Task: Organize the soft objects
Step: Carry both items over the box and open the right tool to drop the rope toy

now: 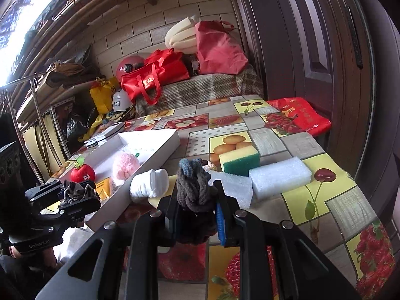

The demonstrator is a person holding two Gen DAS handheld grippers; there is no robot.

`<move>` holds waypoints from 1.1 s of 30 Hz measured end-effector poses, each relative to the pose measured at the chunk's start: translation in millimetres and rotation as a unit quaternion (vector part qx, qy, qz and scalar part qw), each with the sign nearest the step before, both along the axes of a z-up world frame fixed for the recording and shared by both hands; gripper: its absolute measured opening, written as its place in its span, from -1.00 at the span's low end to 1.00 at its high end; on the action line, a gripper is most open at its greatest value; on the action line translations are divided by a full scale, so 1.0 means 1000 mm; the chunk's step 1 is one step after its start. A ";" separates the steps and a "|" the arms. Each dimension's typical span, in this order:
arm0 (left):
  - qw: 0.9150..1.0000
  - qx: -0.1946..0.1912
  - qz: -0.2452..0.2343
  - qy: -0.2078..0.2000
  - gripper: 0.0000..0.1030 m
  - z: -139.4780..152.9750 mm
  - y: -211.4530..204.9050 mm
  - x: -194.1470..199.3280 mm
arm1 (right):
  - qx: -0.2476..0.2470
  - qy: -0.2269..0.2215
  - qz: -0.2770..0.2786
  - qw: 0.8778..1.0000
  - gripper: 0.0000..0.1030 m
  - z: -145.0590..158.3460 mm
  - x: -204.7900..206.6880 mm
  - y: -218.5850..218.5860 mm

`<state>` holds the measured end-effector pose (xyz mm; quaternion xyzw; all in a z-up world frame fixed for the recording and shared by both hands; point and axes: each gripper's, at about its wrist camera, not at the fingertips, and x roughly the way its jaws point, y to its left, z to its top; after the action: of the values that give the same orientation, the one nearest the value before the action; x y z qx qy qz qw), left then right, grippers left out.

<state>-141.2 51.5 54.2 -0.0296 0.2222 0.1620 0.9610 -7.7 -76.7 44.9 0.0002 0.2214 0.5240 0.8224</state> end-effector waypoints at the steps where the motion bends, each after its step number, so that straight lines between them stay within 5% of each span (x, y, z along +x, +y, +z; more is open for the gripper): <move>1: 1.000 0.000 0.014 -0.003 -0.27 0.000 0.005 -0.003 | 0.008 -0.004 -0.003 1.000 -0.57 0.002 -0.002 0.003; 10: 0.991 0.015 0.130 -0.015 -0.27 -0.003 0.062 -0.030 | 0.008 -0.025 0.021 0.999 -0.57 0.002 -0.022 0.048; 21: 0.965 -0.009 0.263 -0.015 -0.26 -0.008 0.152 -0.070 | -0.009 -0.061 0.071 0.996 -0.57 -0.001 -0.048 0.104; 25: 0.959 -0.039 0.280 -0.027 -0.26 -0.010 0.165 -0.073 | 0.001 -0.055 0.089 0.995 -0.57 0.001 -0.055 0.127; 33: 0.964 -0.021 0.263 -0.007 -0.26 -0.009 0.153 -0.045 | 0.000 -0.087 0.127 0.988 -0.57 0.005 -0.085 0.169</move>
<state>-185.9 204.3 45.5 -0.1086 0.2028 0.4045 0.8852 -93.0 92.3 49.9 -0.0737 0.1472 0.6221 0.7654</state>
